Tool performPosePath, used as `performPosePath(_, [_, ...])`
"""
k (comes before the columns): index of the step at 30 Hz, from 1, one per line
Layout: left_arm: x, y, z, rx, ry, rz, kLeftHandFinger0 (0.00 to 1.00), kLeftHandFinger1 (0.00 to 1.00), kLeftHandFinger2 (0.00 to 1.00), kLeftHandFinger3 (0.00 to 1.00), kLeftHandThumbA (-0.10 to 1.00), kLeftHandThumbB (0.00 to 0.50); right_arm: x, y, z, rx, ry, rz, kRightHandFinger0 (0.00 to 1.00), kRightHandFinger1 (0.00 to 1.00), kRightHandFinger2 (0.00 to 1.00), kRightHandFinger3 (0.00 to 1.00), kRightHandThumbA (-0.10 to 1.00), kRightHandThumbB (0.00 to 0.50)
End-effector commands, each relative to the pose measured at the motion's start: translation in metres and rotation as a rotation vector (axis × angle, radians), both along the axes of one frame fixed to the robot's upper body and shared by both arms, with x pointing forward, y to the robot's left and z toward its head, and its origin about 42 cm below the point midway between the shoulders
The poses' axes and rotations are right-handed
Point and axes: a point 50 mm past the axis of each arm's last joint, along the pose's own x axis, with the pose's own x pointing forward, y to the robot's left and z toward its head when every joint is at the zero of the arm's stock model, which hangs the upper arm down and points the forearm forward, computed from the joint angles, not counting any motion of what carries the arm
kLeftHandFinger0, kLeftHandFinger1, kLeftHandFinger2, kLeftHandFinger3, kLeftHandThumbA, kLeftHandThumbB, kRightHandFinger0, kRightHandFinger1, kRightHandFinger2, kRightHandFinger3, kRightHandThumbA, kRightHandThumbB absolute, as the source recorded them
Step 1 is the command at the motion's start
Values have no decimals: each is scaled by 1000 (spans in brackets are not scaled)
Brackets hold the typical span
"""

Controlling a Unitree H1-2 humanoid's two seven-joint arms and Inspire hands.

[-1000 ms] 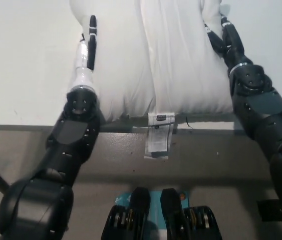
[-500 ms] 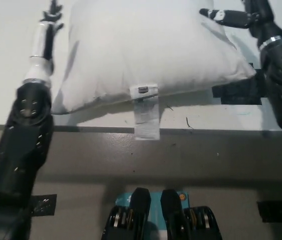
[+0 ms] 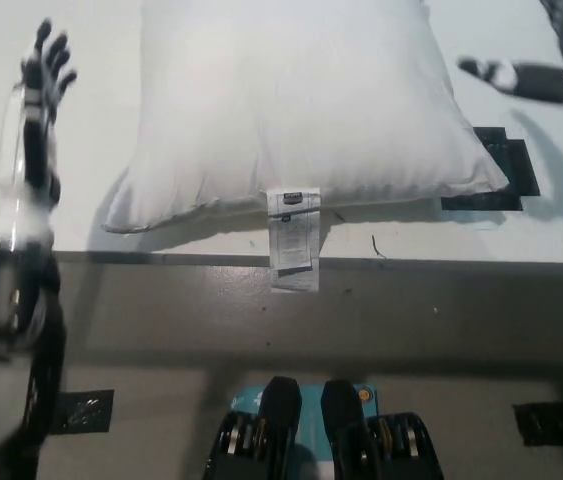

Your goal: The robot uses both hands to lift the pillow and then drops it on the table

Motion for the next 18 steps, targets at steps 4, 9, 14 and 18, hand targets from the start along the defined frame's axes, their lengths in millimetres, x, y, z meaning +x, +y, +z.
performPosePath(4, [-112,0,15,-106,-241,15,1000,1000,1000,1000,1000,125,-150,-36,20,-322,-161,-50,1000,1000,1000,1000,1000,296])
performPosePath(9, [-124,-4,-5,-75,-160,-6,1000,1000,1000,1000,1000,104,-159,-30,-4,-266,-66,-38,1000,1000,1000,1000,1000,198])
performPosePath(14, [-137,-13,-18,-135,-124,-6,1000,1000,1000,1000,1000,104,-172,-15,-26,-184,-12,-51,1000,1000,1000,1000,1000,129])
performPosePath(18, [-139,-22,-24,-150,-101,-29,1000,1000,1000,1000,1000,105,-179,-8,-39,-160,16,-57,1000,1000,1000,1000,1000,106])
